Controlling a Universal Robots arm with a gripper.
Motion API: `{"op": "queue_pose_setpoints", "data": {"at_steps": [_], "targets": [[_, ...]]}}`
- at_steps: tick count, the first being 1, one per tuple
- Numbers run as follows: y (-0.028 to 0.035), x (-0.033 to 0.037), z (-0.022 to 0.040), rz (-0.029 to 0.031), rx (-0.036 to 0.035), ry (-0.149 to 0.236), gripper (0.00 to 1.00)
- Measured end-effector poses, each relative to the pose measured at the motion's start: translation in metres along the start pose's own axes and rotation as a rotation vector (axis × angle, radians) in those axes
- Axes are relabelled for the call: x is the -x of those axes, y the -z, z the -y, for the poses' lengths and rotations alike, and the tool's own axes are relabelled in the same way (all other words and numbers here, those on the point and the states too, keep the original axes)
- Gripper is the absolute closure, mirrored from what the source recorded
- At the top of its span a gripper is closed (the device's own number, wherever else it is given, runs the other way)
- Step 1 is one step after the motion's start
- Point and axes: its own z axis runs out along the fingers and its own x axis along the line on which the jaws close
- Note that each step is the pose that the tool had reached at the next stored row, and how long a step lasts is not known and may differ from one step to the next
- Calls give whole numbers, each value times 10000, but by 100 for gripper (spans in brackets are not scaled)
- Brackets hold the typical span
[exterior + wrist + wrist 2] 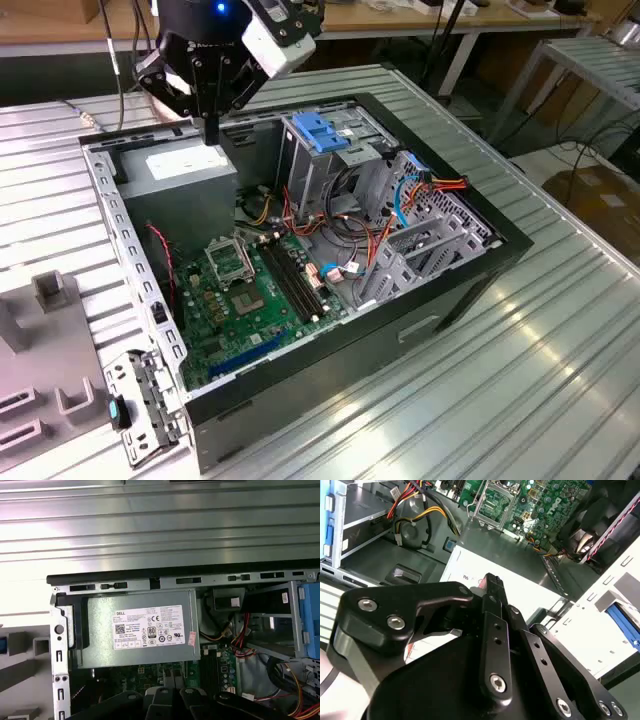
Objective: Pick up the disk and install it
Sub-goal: 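Reach for the disk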
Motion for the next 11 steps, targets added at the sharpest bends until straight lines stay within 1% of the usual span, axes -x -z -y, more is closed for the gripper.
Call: {"op": "queue_pose_setpoints", "data": {"at_steps": [2,11], "targets": [[0,-3,0,0,0,-1,89],[1,-54,4,0,0,0,89]]}}
